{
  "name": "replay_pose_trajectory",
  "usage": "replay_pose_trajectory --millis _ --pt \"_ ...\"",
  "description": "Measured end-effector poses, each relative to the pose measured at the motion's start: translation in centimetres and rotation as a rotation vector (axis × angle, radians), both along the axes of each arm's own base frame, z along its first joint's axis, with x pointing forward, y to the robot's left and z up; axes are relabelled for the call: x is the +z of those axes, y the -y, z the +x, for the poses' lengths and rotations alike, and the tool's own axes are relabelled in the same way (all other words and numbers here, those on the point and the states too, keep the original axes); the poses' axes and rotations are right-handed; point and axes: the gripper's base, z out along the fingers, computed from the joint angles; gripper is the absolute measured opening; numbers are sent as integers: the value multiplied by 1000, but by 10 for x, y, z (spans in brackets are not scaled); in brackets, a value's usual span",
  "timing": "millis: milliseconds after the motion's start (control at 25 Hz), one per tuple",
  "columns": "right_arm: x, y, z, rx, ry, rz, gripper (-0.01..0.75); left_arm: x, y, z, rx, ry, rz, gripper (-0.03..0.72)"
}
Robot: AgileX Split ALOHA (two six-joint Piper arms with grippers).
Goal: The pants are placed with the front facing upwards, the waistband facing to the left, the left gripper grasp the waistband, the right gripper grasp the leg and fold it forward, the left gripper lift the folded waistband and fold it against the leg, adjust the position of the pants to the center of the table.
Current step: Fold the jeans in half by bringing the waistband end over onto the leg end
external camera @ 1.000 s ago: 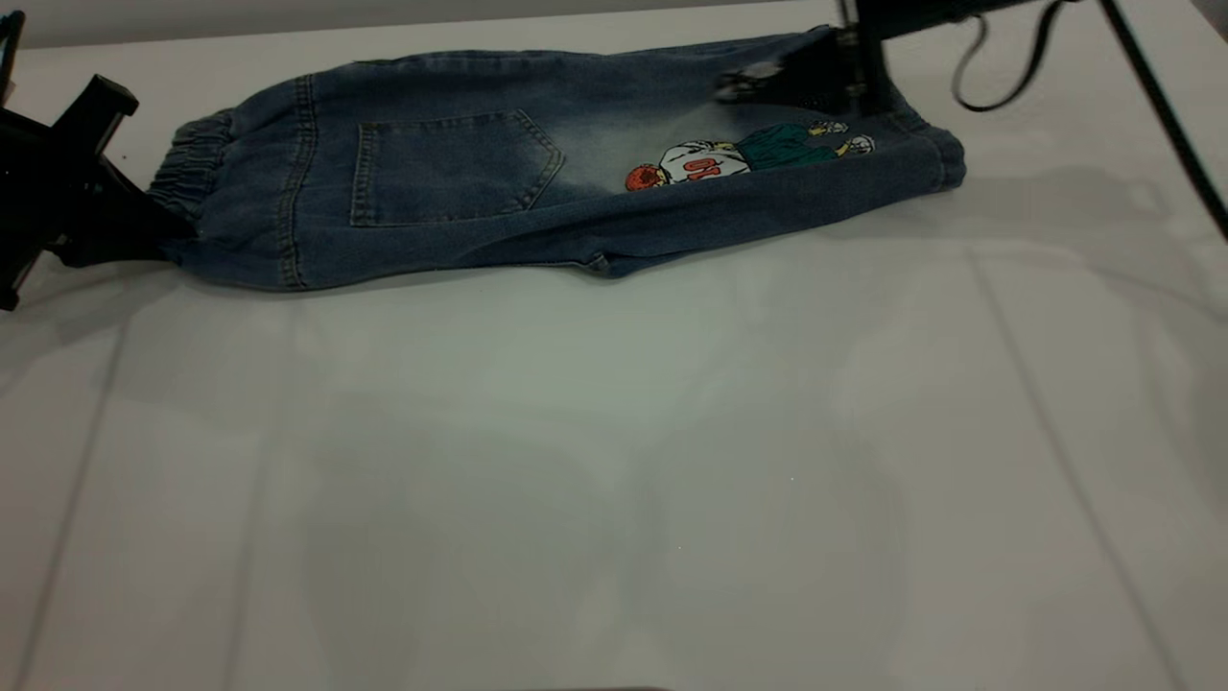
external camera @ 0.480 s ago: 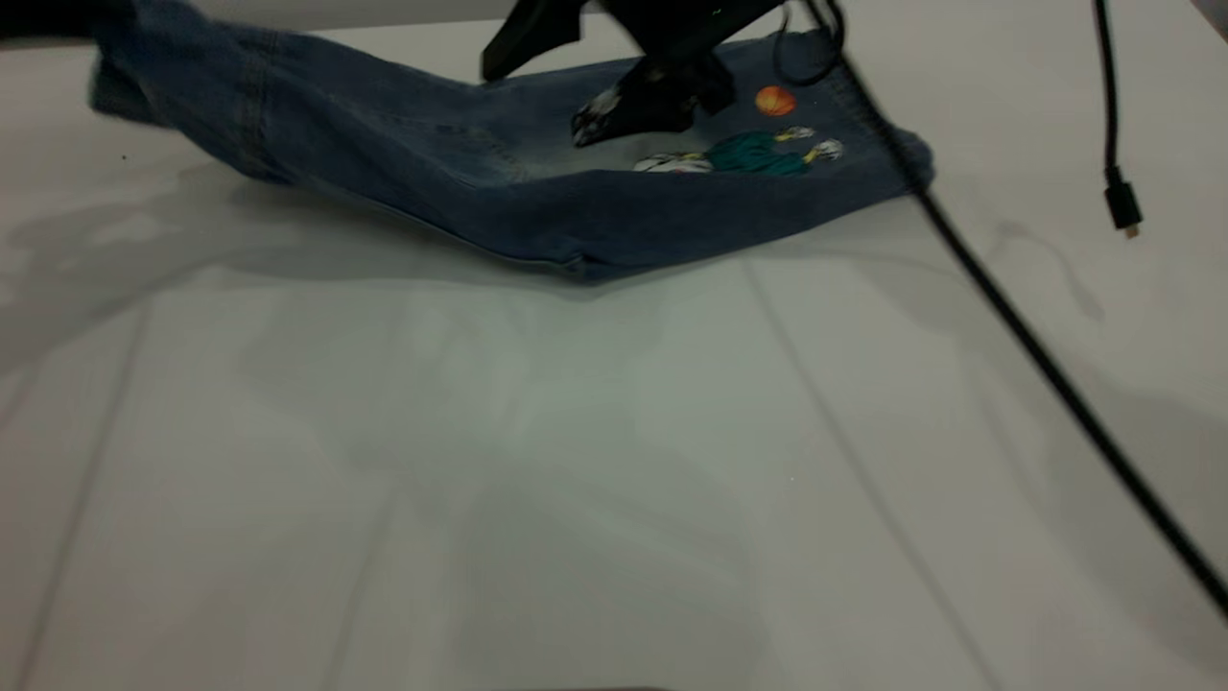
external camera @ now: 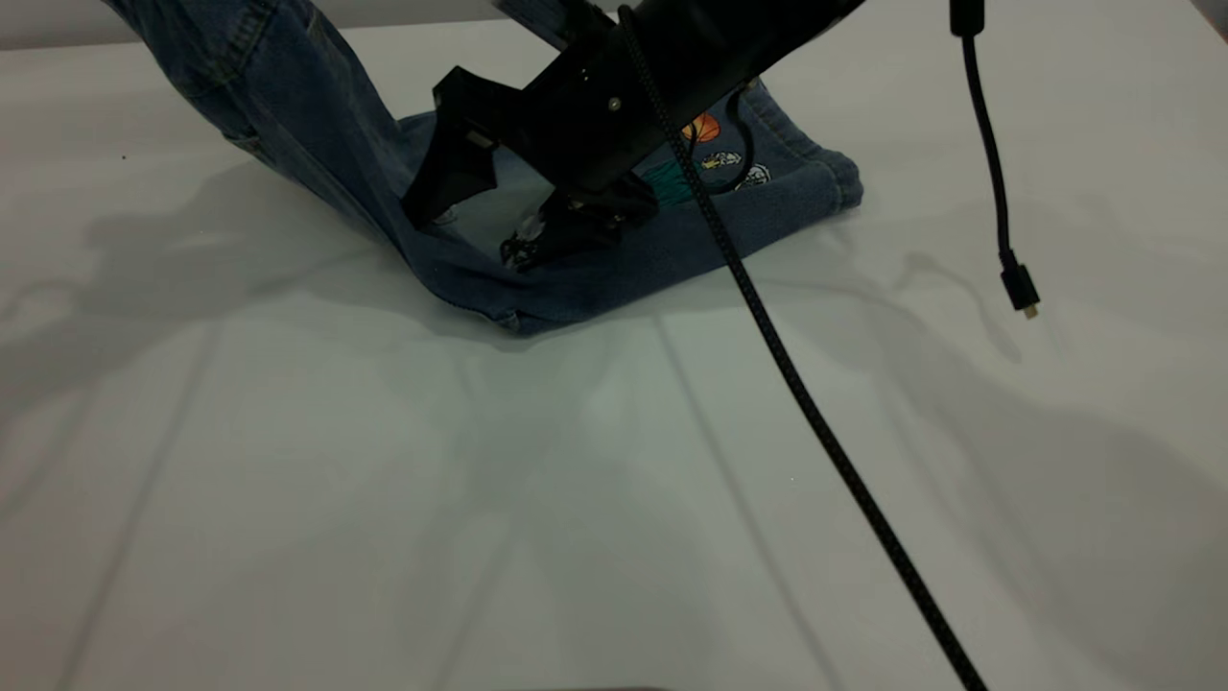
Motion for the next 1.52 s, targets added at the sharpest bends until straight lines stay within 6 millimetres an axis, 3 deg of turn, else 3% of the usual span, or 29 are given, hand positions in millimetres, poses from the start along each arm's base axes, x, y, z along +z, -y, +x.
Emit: replay_pose_trajectory --millis 200,440,680,800,920,1040,1280,1400,1520 --pt "23 40 21 -15 66 -46 572 1 17 0 -57 15 17 59" --pt "25 88 41 -95 76 -99 572 28 71 7 -202 122 40 59" --pt "12 84 37 -63 63 -150 572 51 112 8 -263 223 54 59" --pt "0 71 28 -11 40 -163 572 53 125 7 -270 247 61 59" --pt "3 69 26 13 36 -163 572 50 133 7 -277 248 67 59" --pt "28 93 38 -35 87 -157 572 51 134 7 -276 251 69 59" --pt "95 174 62 -210 197 -126 572 37 136 15 -250 229 76 59" --pt "128 193 58 -221 231 -90 572 8 142 28 -245 165 87 59" --pt "155 194 51 -185 275 -67 572 -20 153 45 -264 116 94 59"
